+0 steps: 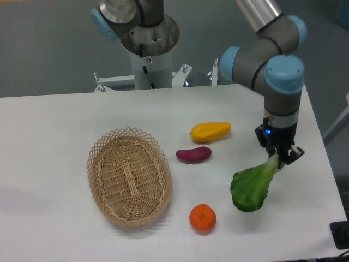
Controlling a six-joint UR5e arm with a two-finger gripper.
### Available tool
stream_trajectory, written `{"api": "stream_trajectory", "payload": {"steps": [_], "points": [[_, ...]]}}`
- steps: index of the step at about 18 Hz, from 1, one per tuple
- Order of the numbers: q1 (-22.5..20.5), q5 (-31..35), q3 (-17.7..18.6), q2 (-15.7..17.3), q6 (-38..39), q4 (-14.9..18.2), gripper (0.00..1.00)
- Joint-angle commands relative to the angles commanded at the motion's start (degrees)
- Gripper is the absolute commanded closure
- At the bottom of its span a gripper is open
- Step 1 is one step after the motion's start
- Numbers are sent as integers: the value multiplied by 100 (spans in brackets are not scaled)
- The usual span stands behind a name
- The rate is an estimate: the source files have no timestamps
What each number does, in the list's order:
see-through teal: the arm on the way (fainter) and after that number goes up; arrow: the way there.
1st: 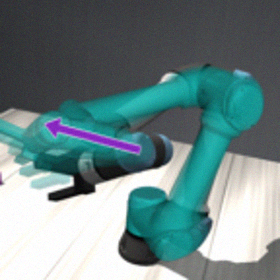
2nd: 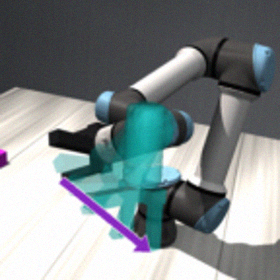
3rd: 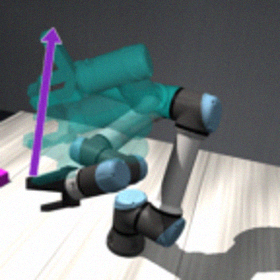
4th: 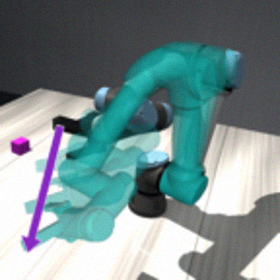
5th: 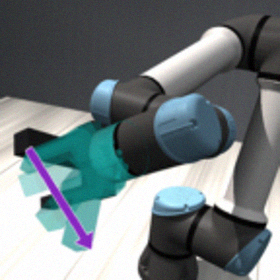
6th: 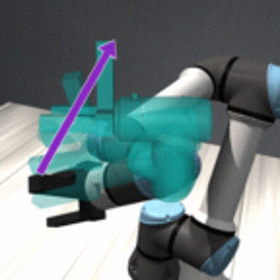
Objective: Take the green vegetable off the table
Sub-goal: 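Lift the bok choy by its stem up off the table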
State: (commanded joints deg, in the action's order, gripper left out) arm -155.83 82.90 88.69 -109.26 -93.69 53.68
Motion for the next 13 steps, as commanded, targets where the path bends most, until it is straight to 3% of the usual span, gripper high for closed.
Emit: {"api": "stream_trajectory", "payload": {"steps": [3,7,13], "points": [[-35,-422,-106,211,402,239,74],[-62,-923,-141,273,1071,248,74],[105,-1038,-185,378,1836,248,74]]}}
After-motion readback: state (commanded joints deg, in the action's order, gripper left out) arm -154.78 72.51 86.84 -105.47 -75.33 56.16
